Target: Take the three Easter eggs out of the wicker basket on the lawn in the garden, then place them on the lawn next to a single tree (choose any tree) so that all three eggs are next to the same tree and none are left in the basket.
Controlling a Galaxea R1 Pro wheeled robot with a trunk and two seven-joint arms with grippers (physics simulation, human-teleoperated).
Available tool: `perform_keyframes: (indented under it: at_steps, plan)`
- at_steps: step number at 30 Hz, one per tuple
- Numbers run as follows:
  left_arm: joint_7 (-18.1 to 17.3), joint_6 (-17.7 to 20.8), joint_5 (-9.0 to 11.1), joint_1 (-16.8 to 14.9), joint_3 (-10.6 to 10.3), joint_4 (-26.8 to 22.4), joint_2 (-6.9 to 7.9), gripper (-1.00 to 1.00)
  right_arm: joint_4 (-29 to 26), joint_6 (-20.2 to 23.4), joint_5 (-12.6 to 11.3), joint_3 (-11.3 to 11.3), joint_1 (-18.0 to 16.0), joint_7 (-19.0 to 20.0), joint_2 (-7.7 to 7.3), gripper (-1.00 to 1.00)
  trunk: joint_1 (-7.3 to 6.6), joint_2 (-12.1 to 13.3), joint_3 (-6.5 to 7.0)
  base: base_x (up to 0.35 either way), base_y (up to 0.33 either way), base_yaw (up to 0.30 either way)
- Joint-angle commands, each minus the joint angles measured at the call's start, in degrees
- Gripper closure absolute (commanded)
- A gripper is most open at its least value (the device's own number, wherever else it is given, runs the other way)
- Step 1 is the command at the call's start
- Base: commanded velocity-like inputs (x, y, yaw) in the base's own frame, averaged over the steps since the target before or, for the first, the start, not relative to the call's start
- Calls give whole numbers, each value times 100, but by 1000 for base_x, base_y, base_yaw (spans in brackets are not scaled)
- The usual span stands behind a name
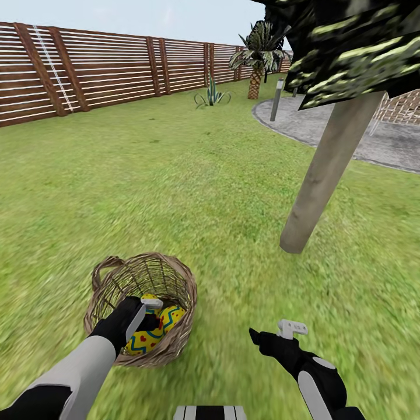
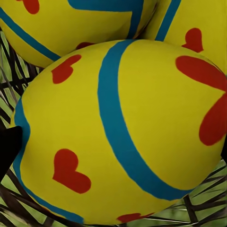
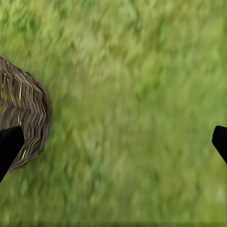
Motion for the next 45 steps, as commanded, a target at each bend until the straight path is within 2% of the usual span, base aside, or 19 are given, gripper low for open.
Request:
perform_keyframes:
  at_steps: [1,9,17,30,45]
  plan:
    - [27,25,4,2,-14,-11,2,100,-7,13,-60,12,-3,-58,-5,-100,0,-1,-5,0,0,0]
    - [12,27,5,2,-16,-11,2,100,-6,13,-60,12,-3,-58,-5,-100,-8,3,61,0,0,0]
    - [-1,34,0,2,-21,22,2,100,-6,13,-60,12,-3,-58,-5,-100,-28,13,238,0,0,0]
    - [0,45,-6,2,-21,19,2,100,-6,13,-60,12,-3,-58,-6,-100,-28,13,238,0,0,0]
    - [-17,118,-13,1,-21,38,2,100,1,13,-57,12,-3,-58,-5,-100,-67,34,571,0,0,0]
